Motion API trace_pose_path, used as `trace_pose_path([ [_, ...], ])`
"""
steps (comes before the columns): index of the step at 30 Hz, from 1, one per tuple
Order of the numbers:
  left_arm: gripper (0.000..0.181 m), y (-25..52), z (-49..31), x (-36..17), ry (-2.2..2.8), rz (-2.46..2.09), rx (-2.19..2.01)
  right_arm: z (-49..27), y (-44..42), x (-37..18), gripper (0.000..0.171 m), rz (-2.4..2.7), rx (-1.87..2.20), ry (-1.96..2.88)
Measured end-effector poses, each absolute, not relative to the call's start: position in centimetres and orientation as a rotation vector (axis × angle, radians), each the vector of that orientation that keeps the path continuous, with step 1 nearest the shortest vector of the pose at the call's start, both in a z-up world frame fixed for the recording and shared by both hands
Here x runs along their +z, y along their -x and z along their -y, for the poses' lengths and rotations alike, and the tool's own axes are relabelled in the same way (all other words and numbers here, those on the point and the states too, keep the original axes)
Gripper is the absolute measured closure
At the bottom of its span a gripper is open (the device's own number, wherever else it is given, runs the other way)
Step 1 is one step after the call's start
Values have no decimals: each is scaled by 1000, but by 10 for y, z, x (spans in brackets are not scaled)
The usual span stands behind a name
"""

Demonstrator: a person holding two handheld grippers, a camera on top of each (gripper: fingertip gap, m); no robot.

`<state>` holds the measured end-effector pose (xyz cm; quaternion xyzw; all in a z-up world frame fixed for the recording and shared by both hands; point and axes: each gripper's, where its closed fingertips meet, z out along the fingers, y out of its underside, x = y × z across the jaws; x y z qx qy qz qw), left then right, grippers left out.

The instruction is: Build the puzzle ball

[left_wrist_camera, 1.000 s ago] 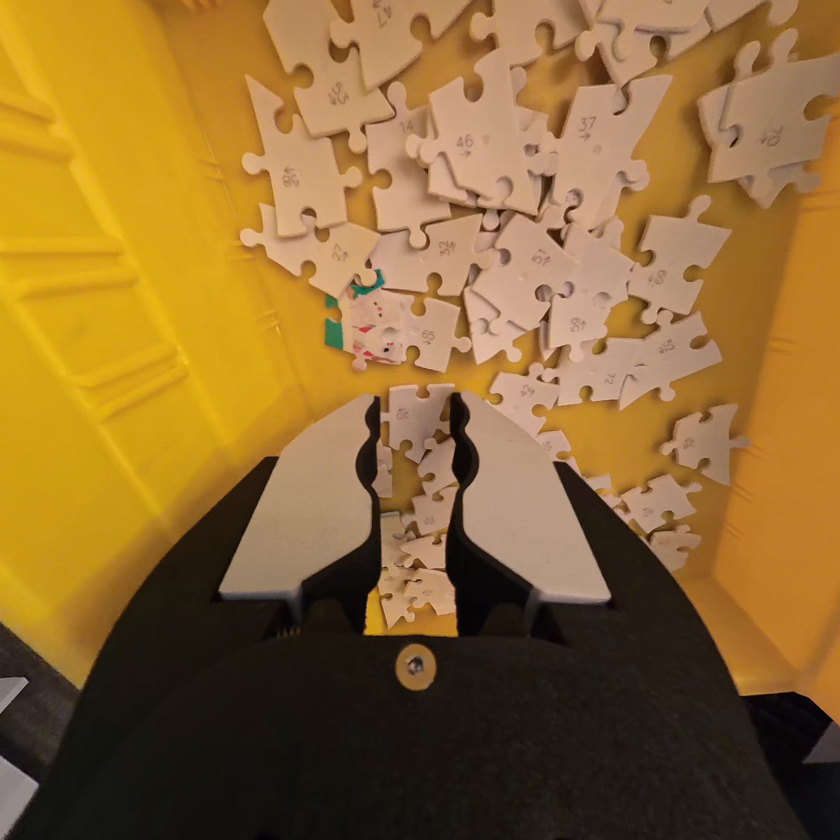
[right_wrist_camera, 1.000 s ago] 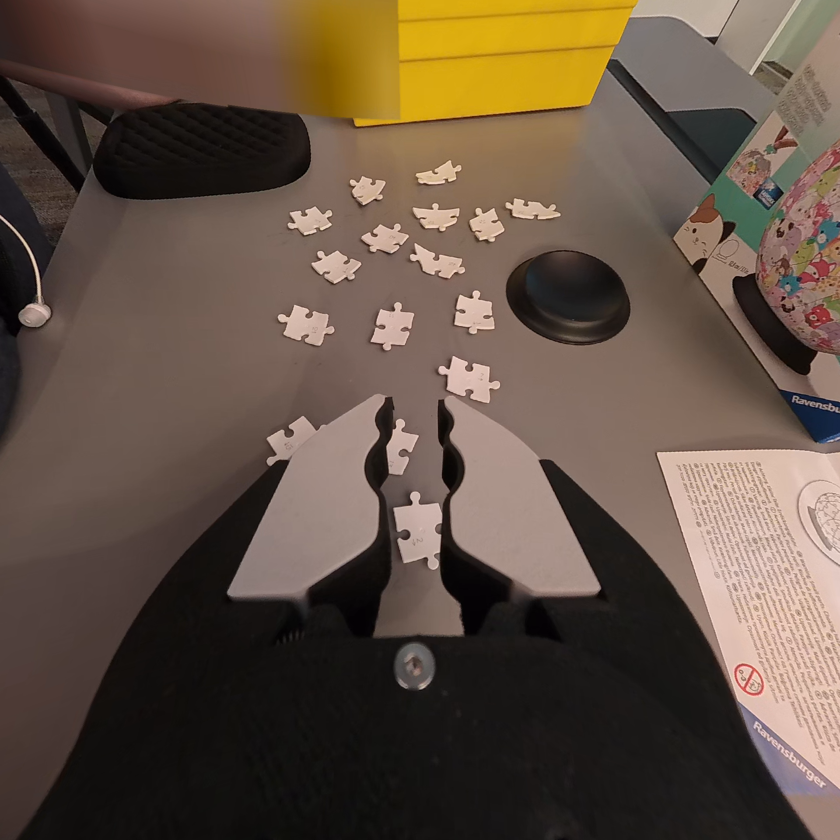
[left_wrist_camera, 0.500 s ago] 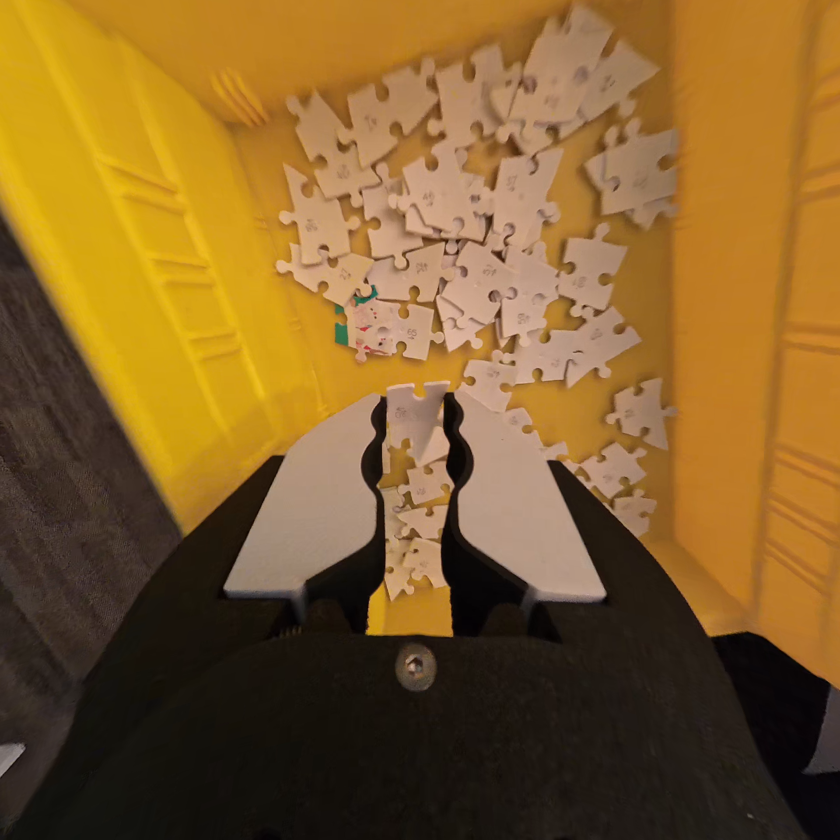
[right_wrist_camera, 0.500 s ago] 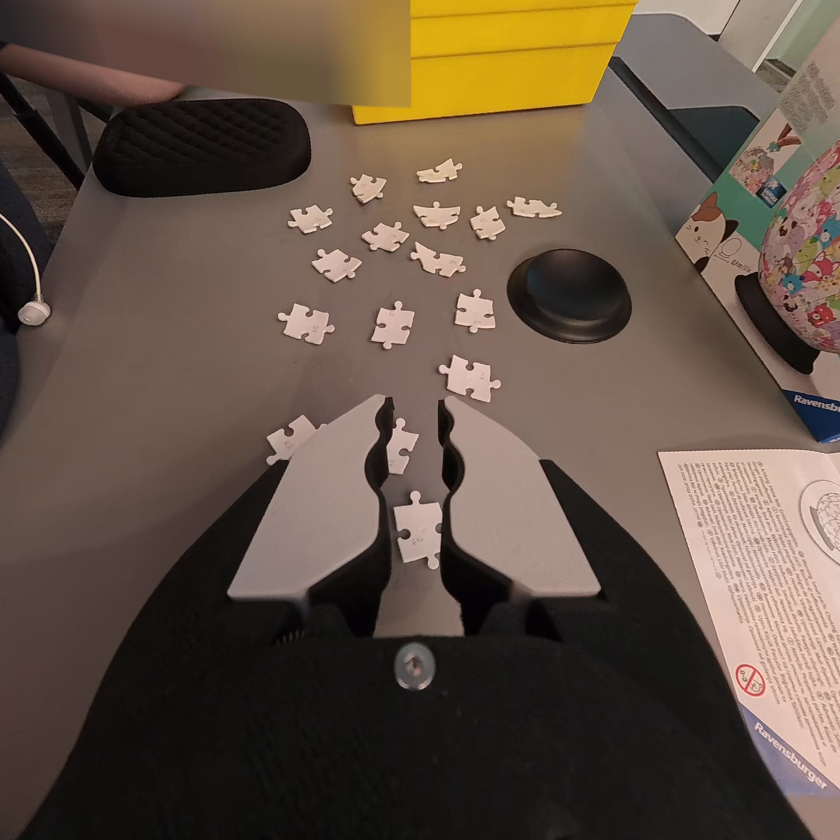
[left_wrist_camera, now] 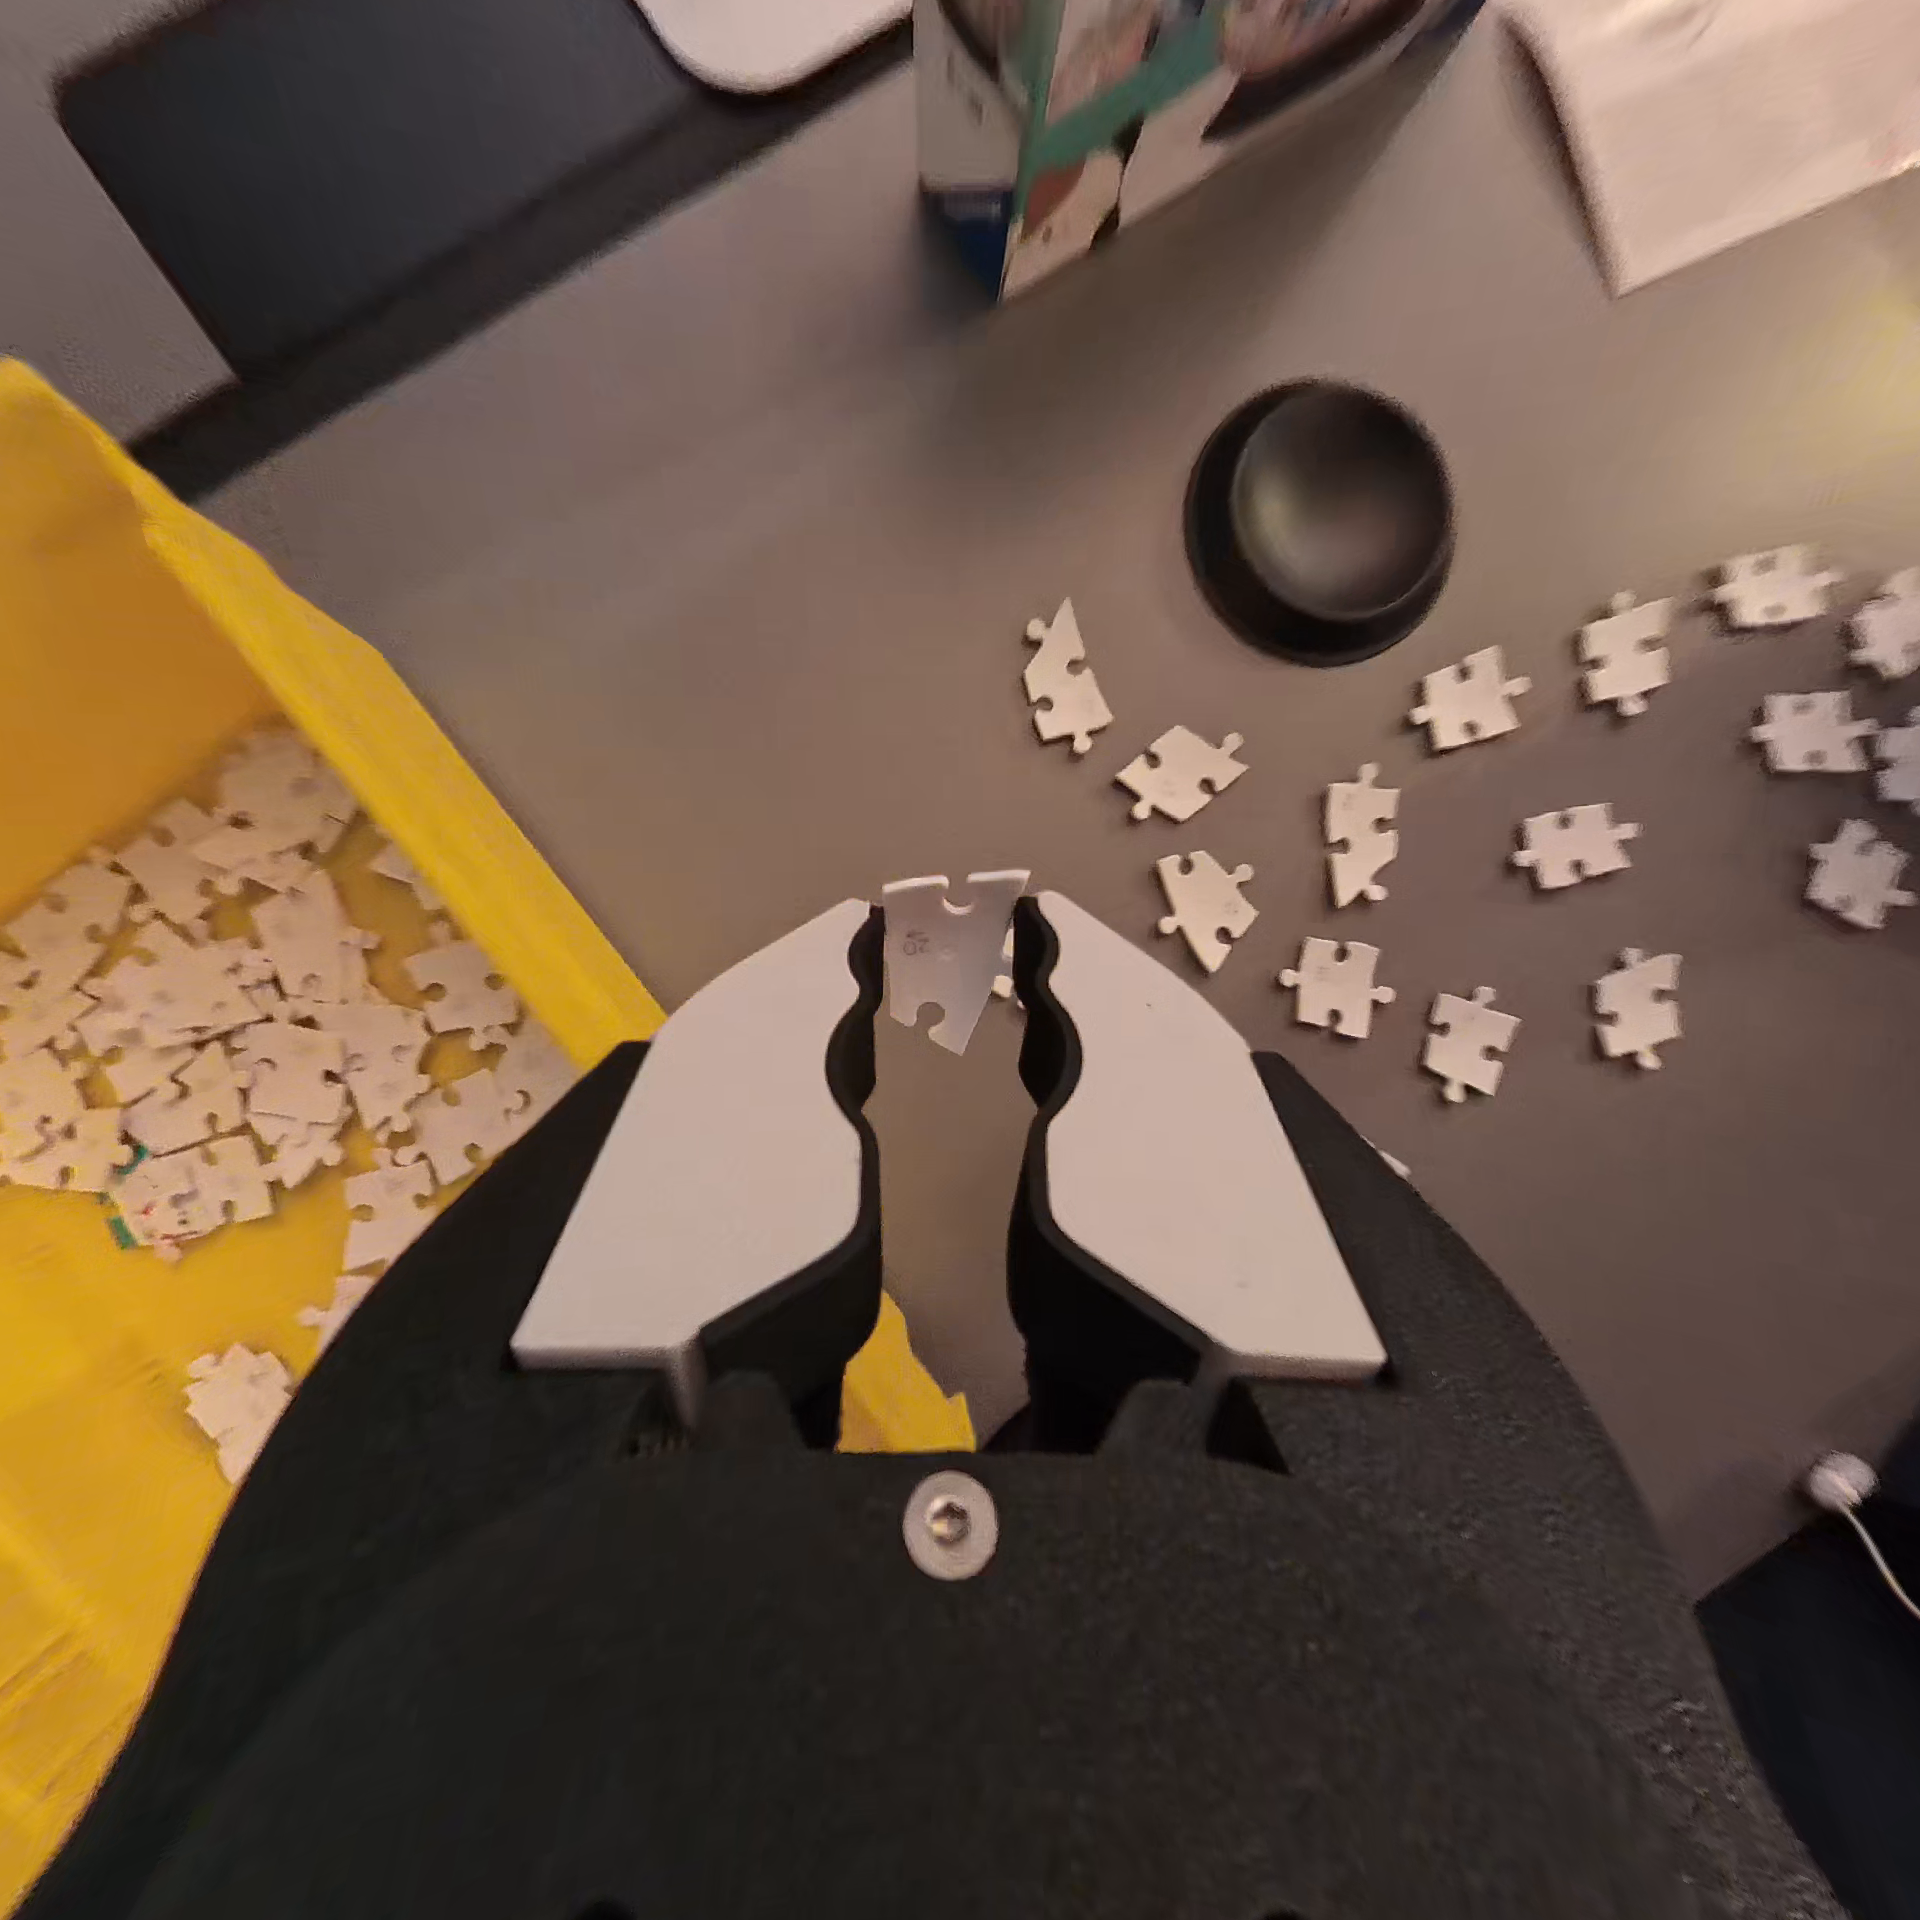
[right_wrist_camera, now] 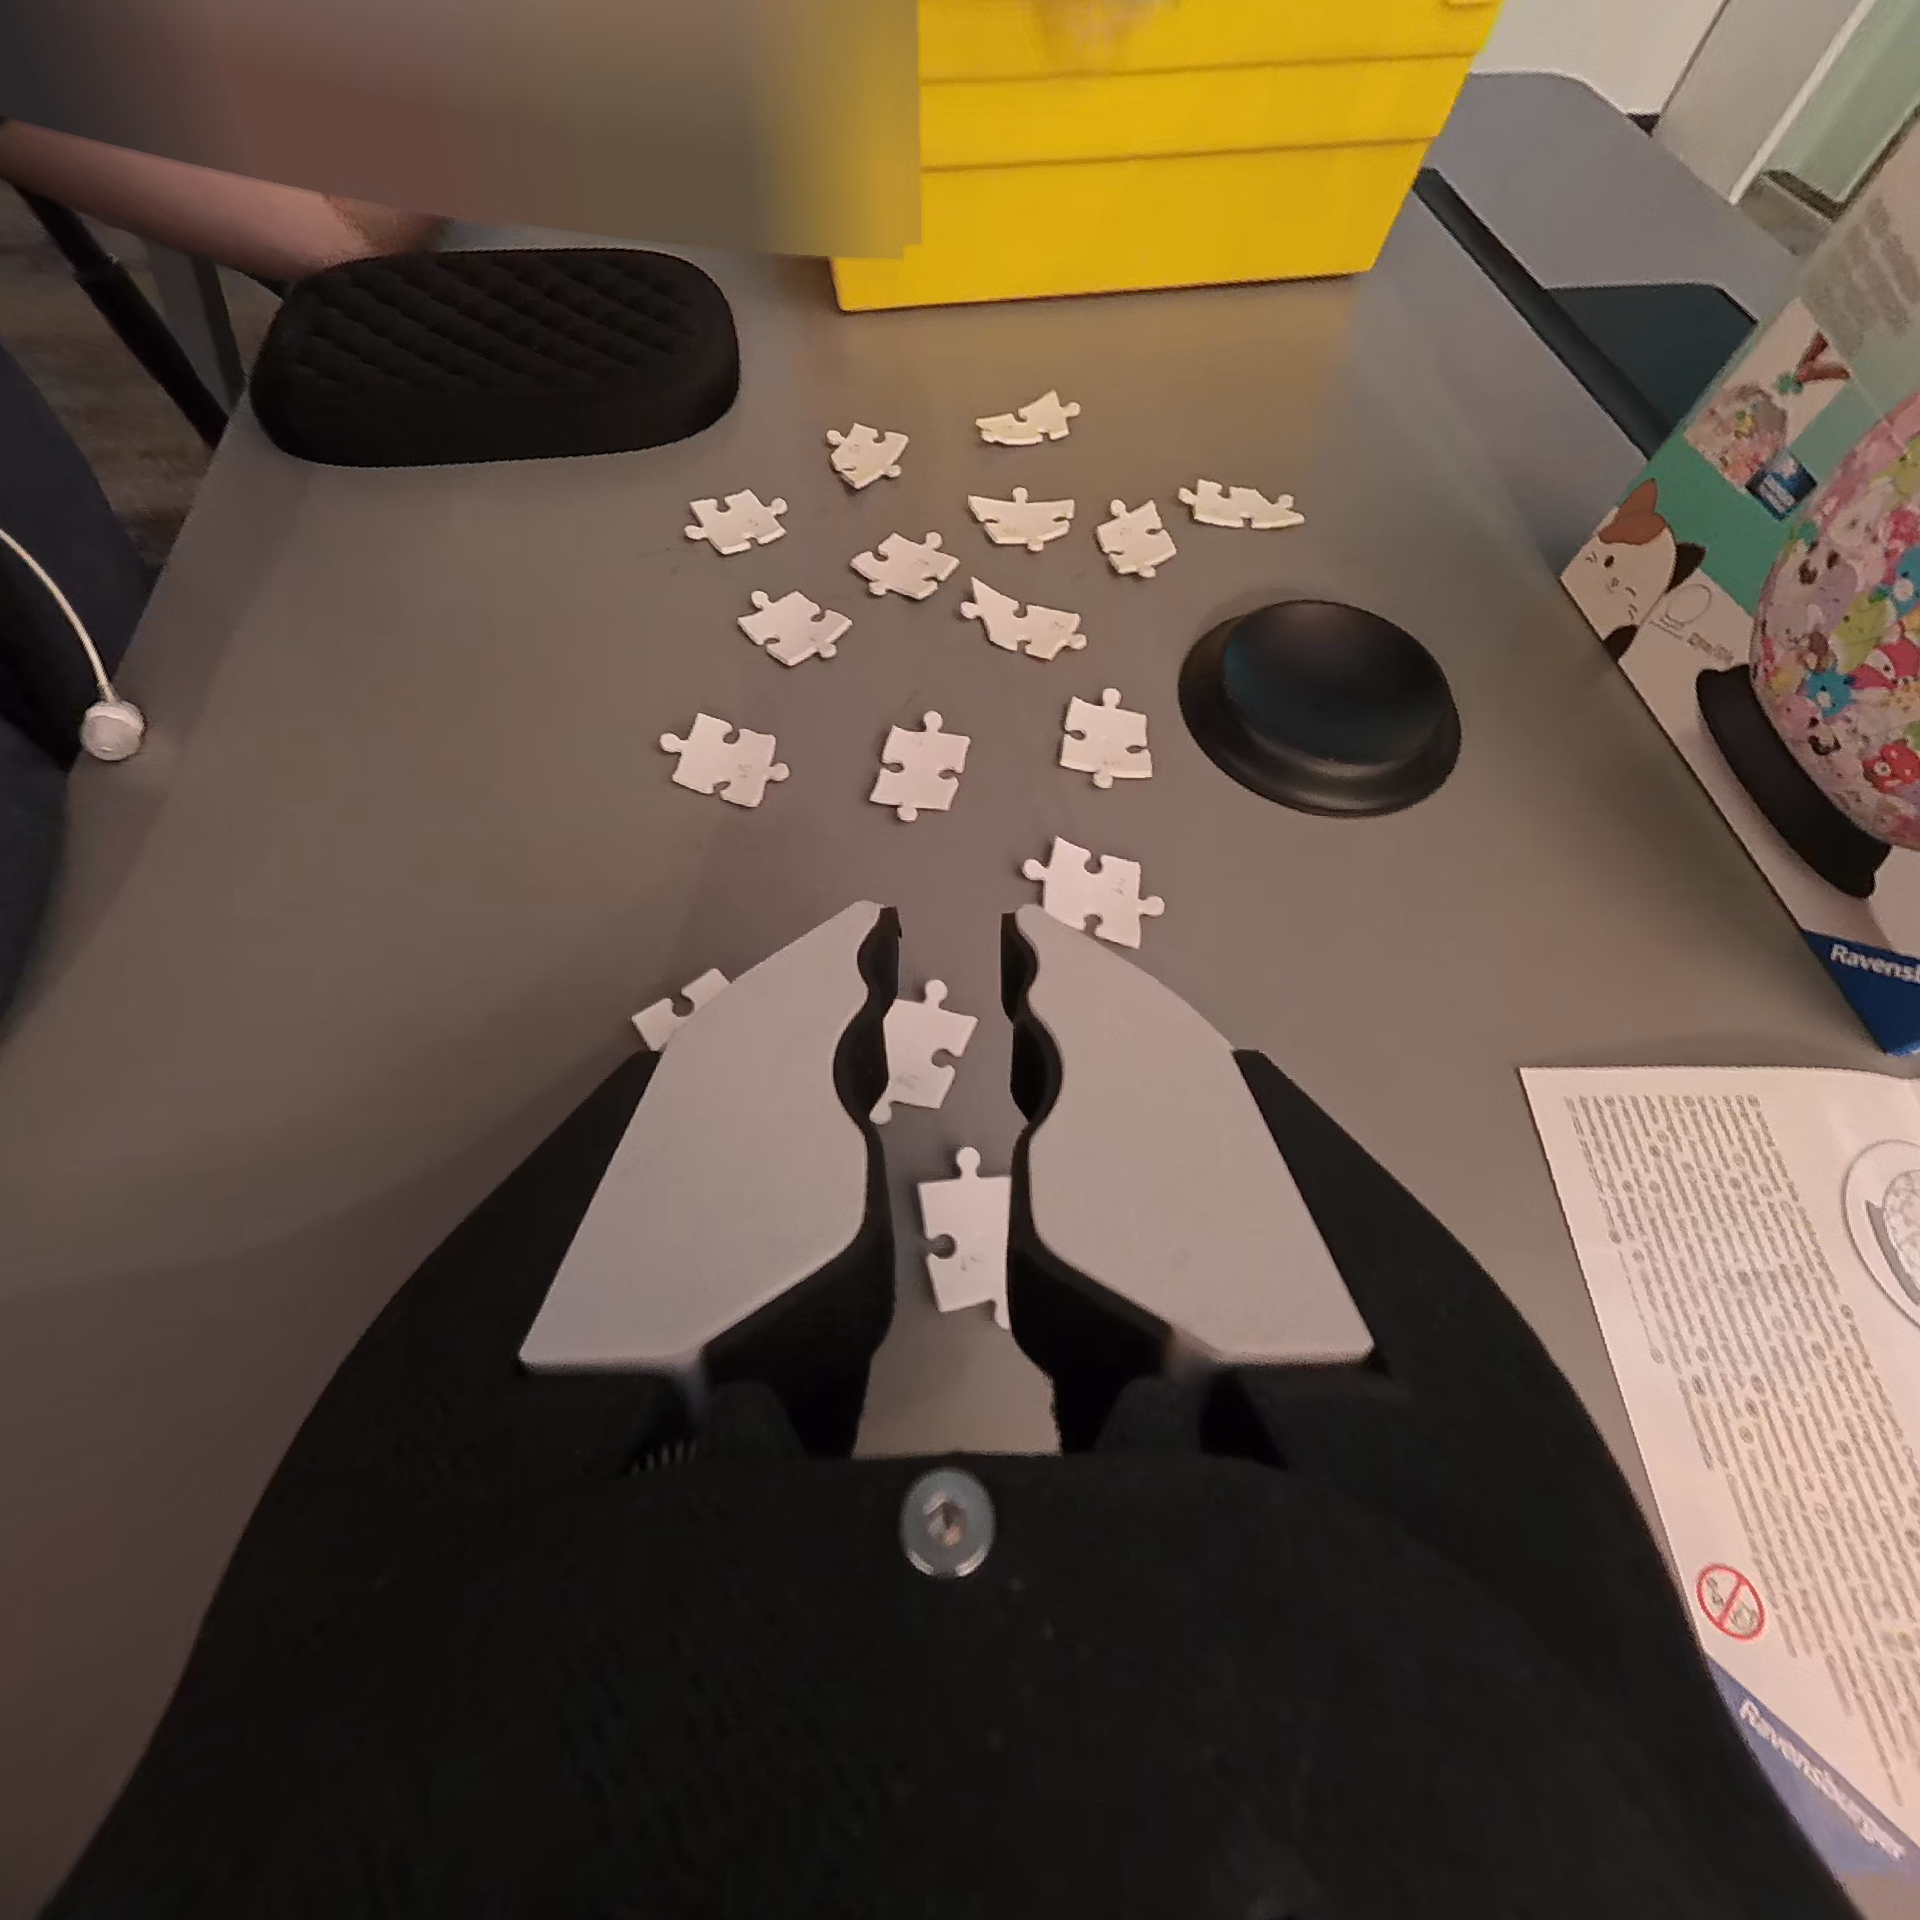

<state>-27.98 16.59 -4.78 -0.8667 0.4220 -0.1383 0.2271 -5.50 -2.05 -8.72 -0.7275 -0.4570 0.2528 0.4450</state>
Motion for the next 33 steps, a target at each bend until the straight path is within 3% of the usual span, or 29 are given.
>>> trace_pose_path([
  [8, 158, 271, -191, -123, 2562, -1250, 29, 22, 56, -79, 151, 1133, 633, 1769],
  [12, 158, 264, -192, -146, 2632, -1295, 15, 27, 61, -83, 151, 1178, 618, 1775],
  [21, 157, 266, -192, -155, 2667, -1329, 10, 27, 62, -83, 151, 1176, 635, 1773],
  [25, 147, 258, -188, -129, 2613, -1277, -171, 27, 61, -82, 151, 1166, 630, 1771],
  [29, 137, 255, -171, -59, 2433, -1203, -455, 24, 59, -83, 151, 1157, 631, 1781],
  [33, 137, 318, -180, 9, 2197, -1060, -349, 22, 57, -81, 151, 1141, 623, 1774],
])
